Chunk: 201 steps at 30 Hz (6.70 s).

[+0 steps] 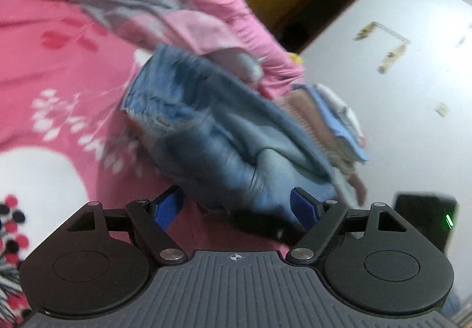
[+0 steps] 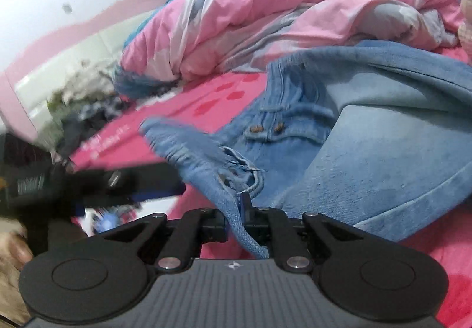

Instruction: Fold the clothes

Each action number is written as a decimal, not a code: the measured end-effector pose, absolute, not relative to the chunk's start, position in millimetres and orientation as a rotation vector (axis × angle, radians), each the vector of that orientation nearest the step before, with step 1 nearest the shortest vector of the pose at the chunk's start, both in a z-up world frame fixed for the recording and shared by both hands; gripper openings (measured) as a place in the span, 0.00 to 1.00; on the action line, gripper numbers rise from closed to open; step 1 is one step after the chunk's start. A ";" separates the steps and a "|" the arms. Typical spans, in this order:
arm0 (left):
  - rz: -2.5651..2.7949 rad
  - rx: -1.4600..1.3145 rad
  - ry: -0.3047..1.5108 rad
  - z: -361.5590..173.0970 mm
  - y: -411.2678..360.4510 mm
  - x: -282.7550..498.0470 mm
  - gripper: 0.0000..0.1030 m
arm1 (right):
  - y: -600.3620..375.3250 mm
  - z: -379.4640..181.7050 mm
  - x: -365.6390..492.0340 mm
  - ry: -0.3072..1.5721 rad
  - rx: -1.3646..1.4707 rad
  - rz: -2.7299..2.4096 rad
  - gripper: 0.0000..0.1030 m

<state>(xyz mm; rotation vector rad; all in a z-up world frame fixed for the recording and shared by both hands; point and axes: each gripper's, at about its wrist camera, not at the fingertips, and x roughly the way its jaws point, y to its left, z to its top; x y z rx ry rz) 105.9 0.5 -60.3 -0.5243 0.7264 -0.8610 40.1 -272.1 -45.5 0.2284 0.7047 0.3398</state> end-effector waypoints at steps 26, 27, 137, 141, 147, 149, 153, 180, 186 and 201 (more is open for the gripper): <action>-0.681 -0.382 0.775 -80.6 -30.4 115.9 0.32 | -336.1 36.5 192.9 0.672 -0.137 0.273 0.85; -0.683 -0.387 0.772 -81.2 -29.8 116.4 0.31 | -334.5 28.0 207.7 0.705 -0.144 0.264 0.79; 0.103 -0.548 0.519 -26.1 236.0 167.5 0.26 | 24.4 8.9 352.1 0.608 -0.276 0.786 0.43; 0.089 -0.592 0.492 -27.5 244.9 184.5 0.26 | 45.3 -13.2 362.6 0.622 -0.265 0.844 0.38; 0.139 -0.483 0.615 -72.6 242.4 213.3 0.25 | 49.2 -96.6 380.4 0.776 -0.301 0.821 0.37; 0.128 -0.511 0.593 -68.8 246.5 211.4 0.25 | 41.9 -94.5 381.1 0.755 -0.260 0.830 0.37; 0.118 -0.587 0.567 -67.2 254.7 218.3 0.25 | 40.8 -64.5 382.4 0.678 -0.282 0.844 0.37; 0.211 -0.593 0.458 -76.2 246.9 230.2 0.01 | 116.6 -73.8 423.5 0.771 -0.404 0.875 0.20; 0.251 -0.624 0.397 -70.9 258.5 224.8 0.01 | 119.3 -61.8 424.9 0.743 -0.333 0.863 0.19; 0.328 -0.604 0.416 -72.7 279.1 227.4 0.02 | 162.4 -94.3 434.1 0.766 -0.267 0.835 0.20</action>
